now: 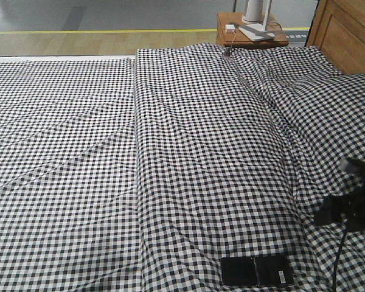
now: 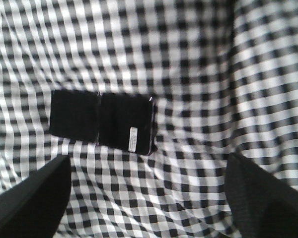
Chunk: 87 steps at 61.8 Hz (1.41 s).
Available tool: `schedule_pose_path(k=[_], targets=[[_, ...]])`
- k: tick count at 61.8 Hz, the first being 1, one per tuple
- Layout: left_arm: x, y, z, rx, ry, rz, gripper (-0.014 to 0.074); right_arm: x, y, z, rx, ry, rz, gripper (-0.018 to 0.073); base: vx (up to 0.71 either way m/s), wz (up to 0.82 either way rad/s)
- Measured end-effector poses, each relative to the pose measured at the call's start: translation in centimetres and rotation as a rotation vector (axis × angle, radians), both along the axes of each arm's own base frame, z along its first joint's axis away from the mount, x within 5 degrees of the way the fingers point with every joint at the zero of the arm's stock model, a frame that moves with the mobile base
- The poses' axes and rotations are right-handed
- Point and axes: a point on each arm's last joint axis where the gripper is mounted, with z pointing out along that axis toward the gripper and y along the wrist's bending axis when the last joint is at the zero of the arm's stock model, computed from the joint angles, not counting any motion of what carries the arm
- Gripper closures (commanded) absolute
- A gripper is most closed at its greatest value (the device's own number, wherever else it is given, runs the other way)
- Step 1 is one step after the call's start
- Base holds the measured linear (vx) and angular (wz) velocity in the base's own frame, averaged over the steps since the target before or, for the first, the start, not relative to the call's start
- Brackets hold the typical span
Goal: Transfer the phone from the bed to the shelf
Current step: 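Lower the open right gripper toward the black phone on the bed, then close the right gripper on the black phone's edge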
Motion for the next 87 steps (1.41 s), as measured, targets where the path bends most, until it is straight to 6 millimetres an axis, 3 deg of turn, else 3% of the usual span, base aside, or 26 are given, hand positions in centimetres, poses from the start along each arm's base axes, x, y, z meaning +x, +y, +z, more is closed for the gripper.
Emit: schedule_pose_path(k=[14,32,44,60,87], targets=[[0.0,0.0,0.0,0.0,0.0,0.0,0.0596,-0.5,1.2,-5.5,0.145,0.054,0.095,-0.0035,0.0,0.0],[0.0,0.0,0.0,0.0,0.0,0.0,0.0596,-1.4,2.5,-10.2,0.289,0.064,0.153,-0.0035,0.0,-0.01],[0.0,0.0,0.0,0.0,0.0,0.0,0.0596,-1.6,3.0,-11.9,0.372,0.102,0.17,-0.0035,0.0,0.0],[0.0,0.0,0.0,0.0,0.0,0.0,0.0596,0.2,2.5,-12.8,0.403,0.075,0.185,-0.0035,0.0,0.0],[0.0,0.0,0.0,0.0,0.0,0.0,0.0596,0.3,0.1,-14.2,0.476,0.063,0.108,-0.0035,0.0,0.0]])
